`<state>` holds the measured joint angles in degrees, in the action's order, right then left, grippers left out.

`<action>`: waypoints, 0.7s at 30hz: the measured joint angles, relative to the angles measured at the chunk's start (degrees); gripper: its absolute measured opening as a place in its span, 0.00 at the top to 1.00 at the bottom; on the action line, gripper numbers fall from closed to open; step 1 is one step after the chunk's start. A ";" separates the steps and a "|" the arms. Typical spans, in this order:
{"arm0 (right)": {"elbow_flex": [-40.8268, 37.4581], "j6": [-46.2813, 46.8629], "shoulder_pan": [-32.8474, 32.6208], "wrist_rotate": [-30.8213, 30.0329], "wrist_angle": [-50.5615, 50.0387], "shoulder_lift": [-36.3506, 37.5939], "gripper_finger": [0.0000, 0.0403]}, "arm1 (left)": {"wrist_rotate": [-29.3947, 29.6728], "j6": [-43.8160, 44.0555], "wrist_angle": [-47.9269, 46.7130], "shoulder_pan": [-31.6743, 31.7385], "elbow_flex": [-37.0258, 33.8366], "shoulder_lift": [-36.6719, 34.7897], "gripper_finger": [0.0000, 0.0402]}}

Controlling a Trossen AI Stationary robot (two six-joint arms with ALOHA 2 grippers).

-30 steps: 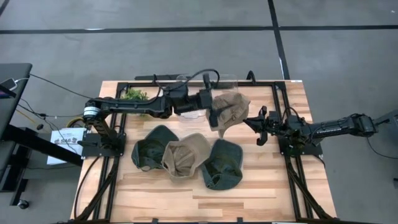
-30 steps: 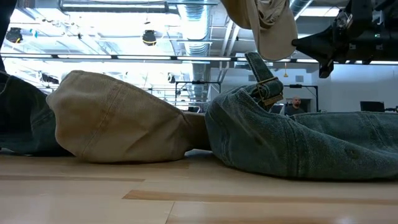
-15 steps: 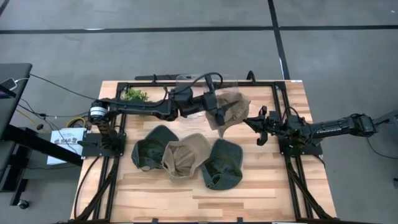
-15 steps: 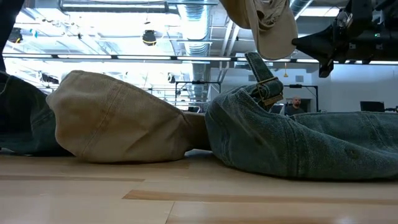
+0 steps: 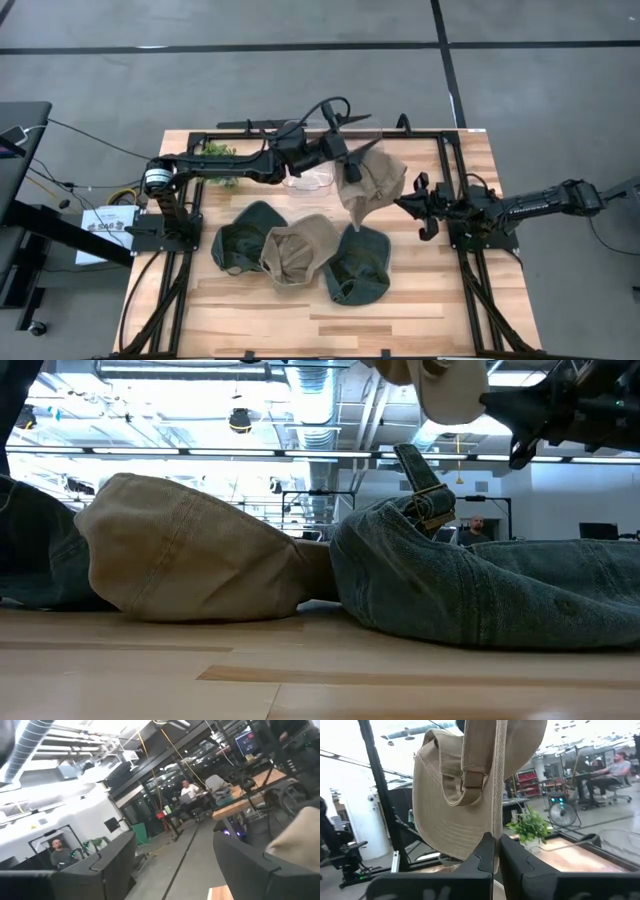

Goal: Pick & Place hat
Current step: Put the right brown cap into the right transparent bin

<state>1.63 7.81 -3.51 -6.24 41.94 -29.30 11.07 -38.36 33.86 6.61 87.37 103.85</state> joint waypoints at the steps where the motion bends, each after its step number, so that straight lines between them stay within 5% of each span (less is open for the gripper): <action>1: 0.00 -0.24 -0.46 0.01 0.19 0.00 0.99 | 0.32 -0.44 0.55 0.08 0.00 0.00 0.34; 21: 0.02 -1.98 -1.61 -4.04 -2.43 0.02 0.99 | 7.64 -18.78 11.33 -0.77 -0.06 -2.97 0.34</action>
<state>1.65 5.83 -5.13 -10.28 39.51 -29.28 18.71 -57.14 45.19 5.84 87.31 100.89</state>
